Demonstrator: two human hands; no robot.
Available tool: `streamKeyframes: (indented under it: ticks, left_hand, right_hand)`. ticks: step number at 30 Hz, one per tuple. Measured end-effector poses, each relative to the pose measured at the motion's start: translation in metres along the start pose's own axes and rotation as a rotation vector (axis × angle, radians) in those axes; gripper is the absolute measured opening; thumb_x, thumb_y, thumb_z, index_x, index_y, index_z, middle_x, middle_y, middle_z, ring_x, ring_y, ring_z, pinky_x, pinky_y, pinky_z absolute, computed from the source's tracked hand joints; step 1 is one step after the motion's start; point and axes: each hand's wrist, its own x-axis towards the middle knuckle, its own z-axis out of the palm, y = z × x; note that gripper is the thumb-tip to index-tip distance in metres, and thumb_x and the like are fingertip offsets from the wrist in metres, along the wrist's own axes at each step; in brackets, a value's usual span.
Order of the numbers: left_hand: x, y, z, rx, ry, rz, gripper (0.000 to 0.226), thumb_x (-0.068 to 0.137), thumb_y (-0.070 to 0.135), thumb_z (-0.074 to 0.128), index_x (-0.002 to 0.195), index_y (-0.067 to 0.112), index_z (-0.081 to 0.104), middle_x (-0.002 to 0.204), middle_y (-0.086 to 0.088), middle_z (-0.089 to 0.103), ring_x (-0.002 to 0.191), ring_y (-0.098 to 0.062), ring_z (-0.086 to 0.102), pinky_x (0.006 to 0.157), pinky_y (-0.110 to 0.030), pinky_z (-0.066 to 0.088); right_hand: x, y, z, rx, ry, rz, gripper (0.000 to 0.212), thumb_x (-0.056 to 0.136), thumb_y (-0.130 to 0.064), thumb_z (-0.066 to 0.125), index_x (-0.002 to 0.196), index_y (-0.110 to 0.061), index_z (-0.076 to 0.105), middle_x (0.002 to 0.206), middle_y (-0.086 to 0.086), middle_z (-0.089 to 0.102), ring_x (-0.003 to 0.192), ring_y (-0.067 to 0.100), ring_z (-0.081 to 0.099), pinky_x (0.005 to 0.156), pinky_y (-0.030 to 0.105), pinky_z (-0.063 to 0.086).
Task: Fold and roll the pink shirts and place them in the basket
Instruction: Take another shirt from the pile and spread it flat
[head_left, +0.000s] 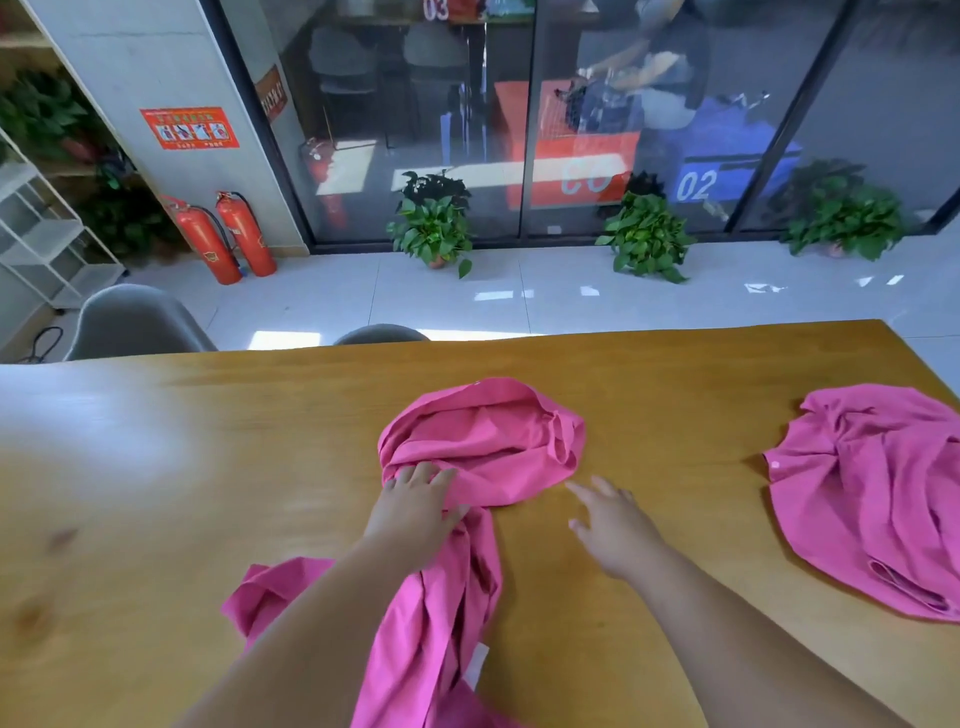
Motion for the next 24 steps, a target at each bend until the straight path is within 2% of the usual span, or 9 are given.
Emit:
streamKeyframes:
  ticks: [2,6,10,12,15,18,20,22,24]
  left_hand:
    - [0.013,-0.002,-0.002,-0.018,0.038,0.001,0.061,0.105,0.053,0.05,0.16,0.028,0.038,0.159,-0.003,0.043,0.148,-0.032,0.037,0.119,-0.05,0.036]
    - [0.042,-0.009,-0.001,-0.049,0.045,0.018,0.064,0.105,0.053,0.05,0.162,0.029,0.035,0.173,-0.005,0.024,0.16,-0.031,0.017,0.129,-0.05,0.021]
    - [0.077,-0.01,-0.007,0.012,0.022,0.093,0.065,0.107,0.056,0.044,0.165,0.031,0.03,0.177,-0.001,0.011,0.164,-0.026,0.005,0.131,-0.047,0.01]
    - [0.097,-0.009,-0.012,0.058,-0.02,0.123,0.067,0.107,0.059,0.04,0.167,0.033,0.025,0.178,0.001,0.008,0.164,-0.027,0.004,0.132,-0.048,0.008]
    - [0.128,-0.013,-0.019,0.12,-0.071,0.123,0.072,0.105,0.068,0.03,0.167,0.035,0.019,0.177,0.0,0.011,0.161,-0.031,0.015,0.13,-0.052,0.018]
    - [0.156,-0.021,-0.024,0.052,-0.087,0.044,0.079,0.101,0.077,0.028,0.166,0.033,0.022,0.174,0.002,0.015,0.156,-0.033,0.024,0.124,-0.055,0.031]
    - [0.17,-0.023,-0.025,-0.007,-0.11,0.011,0.077,0.101,0.074,0.034,0.166,0.033,0.02,0.174,0.004,0.012,0.155,-0.034,0.028,0.12,-0.056,0.038]
    - [0.178,-0.019,-0.025,-0.035,-0.118,0.001,0.072,0.103,0.071,0.033,0.164,0.037,0.019,0.175,0.007,0.008,0.151,-0.034,0.034,0.115,-0.056,0.044]
    - [0.181,-0.012,-0.025,-0.048,-0.093,-0.01,0.064,0.104,0.071,0.028,0.161,0.042,0.022,0.175,0.009,0.009,0.147,-0.035,0.038,0.109,-0.056,0.049]
  right_hand:
    - [0.012,-0.004,-0.003,-0.02,0.031,-0.013,0.064,0.106,-0.044,0.052,0.164,-0.045,0.026,0.176,0.004,0.014,0.155,0.034,0.024,0.123,0.044,0.034]
    - [0.042,-0.004,-0.005,-0.078,0.039,-0.042,0.062,0.108,-0.052,0.045,0.165,-0.04,0.024,0.176,0.0,0.008,0.16,0.032,0.011,0.124,0.051,0.031]
    - [0.069,0.0,-0.007,-0.14,0.085,-0.067,0.064,0.109,-0.051,0.042,0.164,-0.022,0.03,0.169,-0.005,0.026,0.156,0.026,0.02,0.121,0.048,0.036]
    - [0.084,0.007,-0.017,-0.101,0.16,-0.102,0.06,0.109,-0.046,0.045,0.163,-0.021,0.036,0.165,-0.006,0.034,0.15,0.024,0.03,0.117,0.045,0.039]
    - [0.108,0.022,-0.046,0.185,0.368,-0.097,0.047,0.108,-0.033,0.052,0.154,-0.025,0.053,0.153,-0.006,0.051,0.138,0.021,0.045,0.111,0.04,0.043]
    - [0.13,0.04,-0.086,0.424,0.585,0.066,0.036,0.105,-0.029,0.058,0.14,-0.029,0.068,0.134,-0.004,0.065,0.125,0.022,0.058,0.099,0.035,0.047]
    - [0.144,0.049,-0.103,0.446,0.537,0.15,0.032,0.105,-0.029,0.058,0.134,-0.028,0.072,0.126,0.001,0.07,0.117,0.026,0.064,0.092,0.034,0.048]
    - [0.154,0.052,-0.105,0.419,0.423,0.212,0.035,0.105,-0.03,0.057,0.136,-0.025,0.071,0.13,0.003,0.071,0.119,0.026,0.066,0.098,0.036,0.051]
    - [0.155,0.046,-0.096,0.334,0.364,0.24,0.041,0.105,-0.036,0.056,0.143,-0.023,0.065,0.141,0.003,0.063,0.126,0.027,0.061,0.105,0.038,0.05]
